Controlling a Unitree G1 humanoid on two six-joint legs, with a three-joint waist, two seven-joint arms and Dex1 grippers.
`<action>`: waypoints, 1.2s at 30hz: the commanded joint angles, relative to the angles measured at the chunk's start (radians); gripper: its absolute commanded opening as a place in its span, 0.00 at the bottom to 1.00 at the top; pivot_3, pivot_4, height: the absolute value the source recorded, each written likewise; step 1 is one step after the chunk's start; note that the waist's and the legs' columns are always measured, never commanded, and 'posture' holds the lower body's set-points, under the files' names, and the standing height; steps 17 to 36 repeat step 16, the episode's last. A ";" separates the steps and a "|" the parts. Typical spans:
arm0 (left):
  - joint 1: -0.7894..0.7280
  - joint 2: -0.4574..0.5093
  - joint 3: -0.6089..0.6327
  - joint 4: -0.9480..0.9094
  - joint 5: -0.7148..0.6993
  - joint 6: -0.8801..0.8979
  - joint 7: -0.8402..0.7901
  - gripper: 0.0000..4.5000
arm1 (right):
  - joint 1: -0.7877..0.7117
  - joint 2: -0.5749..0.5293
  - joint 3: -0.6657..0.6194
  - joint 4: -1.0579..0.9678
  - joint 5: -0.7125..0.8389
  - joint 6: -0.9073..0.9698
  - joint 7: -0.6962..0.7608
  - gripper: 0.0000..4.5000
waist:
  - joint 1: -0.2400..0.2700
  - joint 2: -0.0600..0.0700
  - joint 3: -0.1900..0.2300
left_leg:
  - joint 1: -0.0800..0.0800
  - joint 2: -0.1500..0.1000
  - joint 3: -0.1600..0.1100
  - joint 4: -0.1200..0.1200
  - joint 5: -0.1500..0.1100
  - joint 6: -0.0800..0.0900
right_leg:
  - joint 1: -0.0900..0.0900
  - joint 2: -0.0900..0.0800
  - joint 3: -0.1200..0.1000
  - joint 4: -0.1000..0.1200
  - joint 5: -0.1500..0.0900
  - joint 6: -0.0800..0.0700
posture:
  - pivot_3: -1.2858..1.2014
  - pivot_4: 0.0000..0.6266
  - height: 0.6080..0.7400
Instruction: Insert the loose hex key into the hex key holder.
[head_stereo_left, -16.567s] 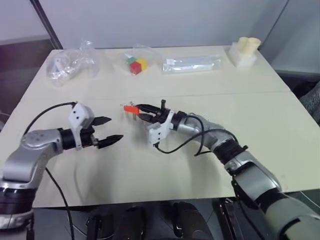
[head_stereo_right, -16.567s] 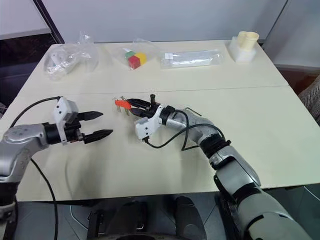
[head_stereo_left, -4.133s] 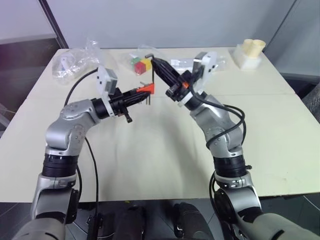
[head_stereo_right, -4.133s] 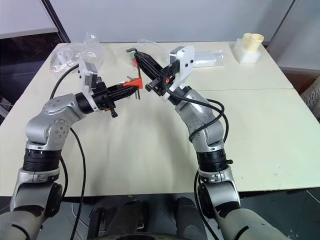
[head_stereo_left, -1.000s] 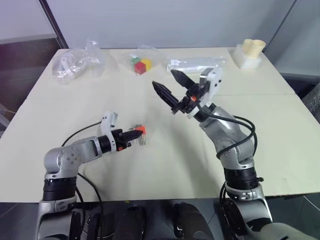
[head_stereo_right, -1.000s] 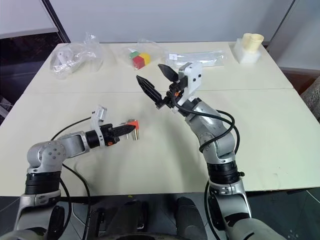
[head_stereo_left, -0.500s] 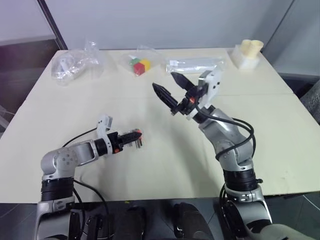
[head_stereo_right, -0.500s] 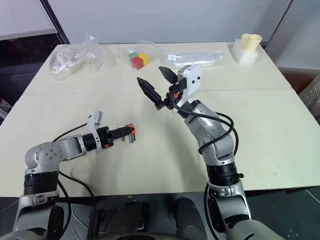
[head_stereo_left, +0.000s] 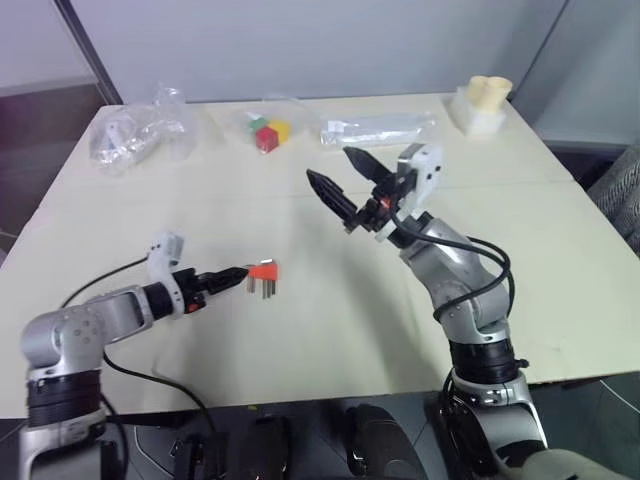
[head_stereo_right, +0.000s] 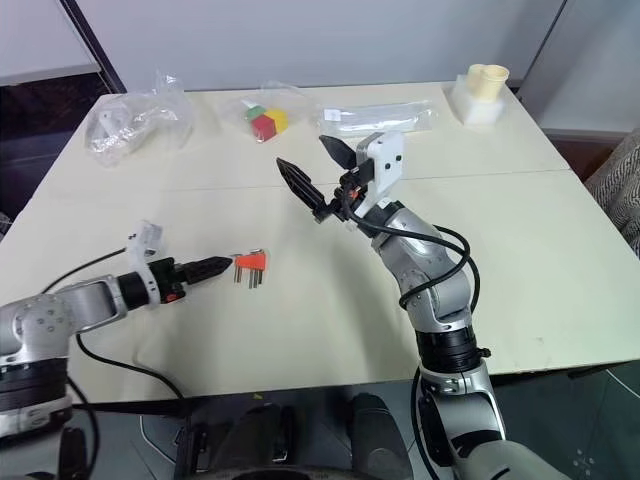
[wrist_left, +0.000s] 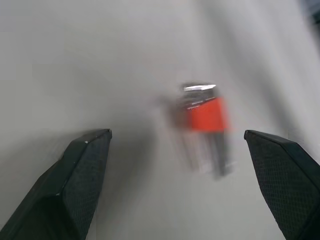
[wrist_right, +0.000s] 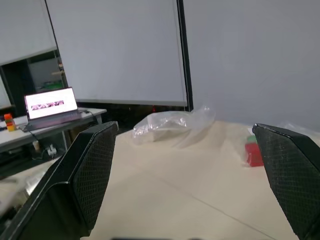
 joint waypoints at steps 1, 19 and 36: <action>-0.031 0.079 -0.033 -0.087 0.064 -0.141 -0.100 0.99 | 0.010 -0.120 0.017 -0.061 -0.013 0.062 0.087 1.00 | 0.016 0.000 0.000 | -0.002 0.000 0.000 0.001 0.000 -0.001 | -0.001 -0.001 0.000 -0.001 0.000 0.000 | 0.52 0.24 1.00; 0.041 0.276 -0.071 -0.306 0.112 -0.406 -0.445 0.99 | 0.207 -0.728 0.035 -0.166 -0.054 0.123 0.571 1.00 | 0.025 0.001 0.001 | -0.010 0.000 0.001 0.000 -0.003 0.004 | -0.001 -0.003 -0.002 -0.017 0.001 0.000 | 0.52 0.24 1.00; 0.041 0.276 -0.071 -0.306 0.112 -0.406 -0.445 0.99 | 0.207 -0.728 0.035 -0.166 -0.054 0.123 0.571 1.00 | 0.025 0.001 0.001 | -0.010 0.000 0.001 0.000 -0.003 0.004 | -0.001 -0.003 -0.002 -0.017 0.001 0.000 | 0.52 0.24 1.00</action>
